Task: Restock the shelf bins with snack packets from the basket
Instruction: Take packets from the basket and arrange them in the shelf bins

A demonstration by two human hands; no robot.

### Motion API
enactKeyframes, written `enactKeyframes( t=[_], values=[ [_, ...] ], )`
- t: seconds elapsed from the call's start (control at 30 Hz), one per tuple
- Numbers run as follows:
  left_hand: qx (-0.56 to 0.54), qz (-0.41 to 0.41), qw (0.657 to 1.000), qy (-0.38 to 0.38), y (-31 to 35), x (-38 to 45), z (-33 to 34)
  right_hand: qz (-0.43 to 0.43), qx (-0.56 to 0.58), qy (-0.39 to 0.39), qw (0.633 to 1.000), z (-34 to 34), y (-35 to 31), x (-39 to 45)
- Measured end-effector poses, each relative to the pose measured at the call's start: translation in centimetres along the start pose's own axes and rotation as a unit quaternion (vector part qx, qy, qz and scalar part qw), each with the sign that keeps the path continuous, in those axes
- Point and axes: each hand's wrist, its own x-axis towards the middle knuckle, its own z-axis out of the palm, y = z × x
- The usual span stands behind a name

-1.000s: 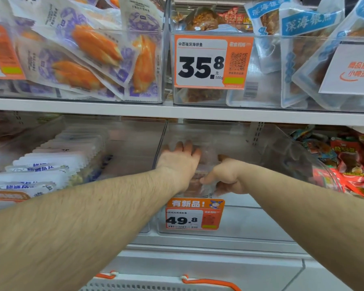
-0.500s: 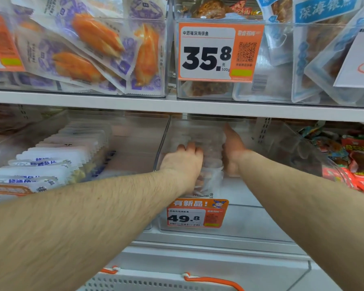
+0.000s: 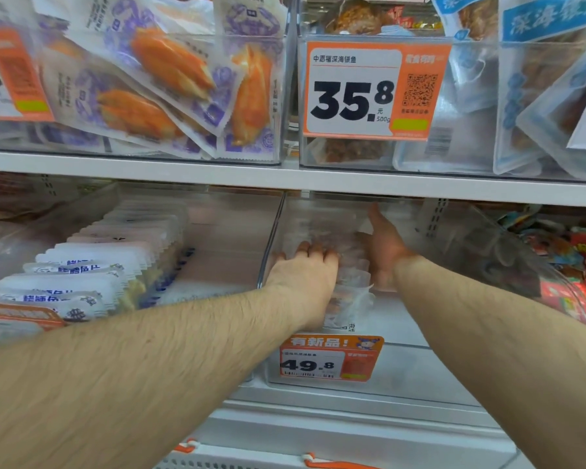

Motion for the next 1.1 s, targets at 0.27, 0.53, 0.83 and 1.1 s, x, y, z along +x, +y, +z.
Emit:
enactKeyframes(
  t=[0.27,0.53,0.83,1.1],
  values=[
    [-0.021,-0.008,1.000,-0.013,0.1,-0.1,-0.3,-0.015,-0.038,0.041,0.998,1.4,-0.9,0.1],
    [-0.031,-0.010,0.999,-0.011,0.1,0.0,-0.2,0.119,-0.051,0.093,0.987,-0.8,0.4,-1.4],
    [-0.015,-0.014,1.000,-0.004,0.1,-0.6,-0.6,0.168,-0.015,0.060,0.984,0.1,0.7,-4.7],
    [0.000,-0.022,1.000,-0.015,0.3,-0.8,-1.0,0.146,0.051,-0.001,0.988,1.6,0.6,-6.3]
  ],
)
